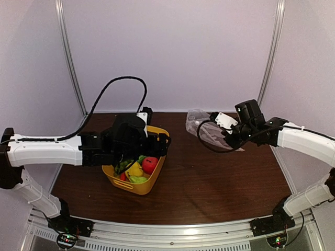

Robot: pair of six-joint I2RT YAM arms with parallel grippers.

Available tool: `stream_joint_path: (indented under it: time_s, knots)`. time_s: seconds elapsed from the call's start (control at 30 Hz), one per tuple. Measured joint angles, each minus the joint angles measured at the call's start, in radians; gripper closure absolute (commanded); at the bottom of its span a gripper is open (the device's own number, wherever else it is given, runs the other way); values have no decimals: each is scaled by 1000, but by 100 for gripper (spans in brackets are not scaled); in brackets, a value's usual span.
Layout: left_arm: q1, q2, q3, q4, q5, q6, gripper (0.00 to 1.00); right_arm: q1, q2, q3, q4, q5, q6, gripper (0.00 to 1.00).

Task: Place the food in the zip-top bag and seal the zipper
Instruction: Pick up the zipper food storage bag from the center of the board, then adjust the zipper food storage bag at the center of the board.

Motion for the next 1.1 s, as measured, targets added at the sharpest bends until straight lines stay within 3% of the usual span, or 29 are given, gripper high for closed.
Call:
stream_joint_path:
  time_s: [0.27,0.63,0.9,1.1]
  knots:
    - [0,224,76,233,50,13,15,0,55,198,-30,-31,255,100]
    - [-1,367,148,596,145,21,16,0,76,238,-42,-39,428,100]
    - [-17,462,273,661,156,14,14,0,45,239,-42,-70,499,100]
    - [-26,522,383,583,106,-42,17,2,33,226,-35,-71,549,100]
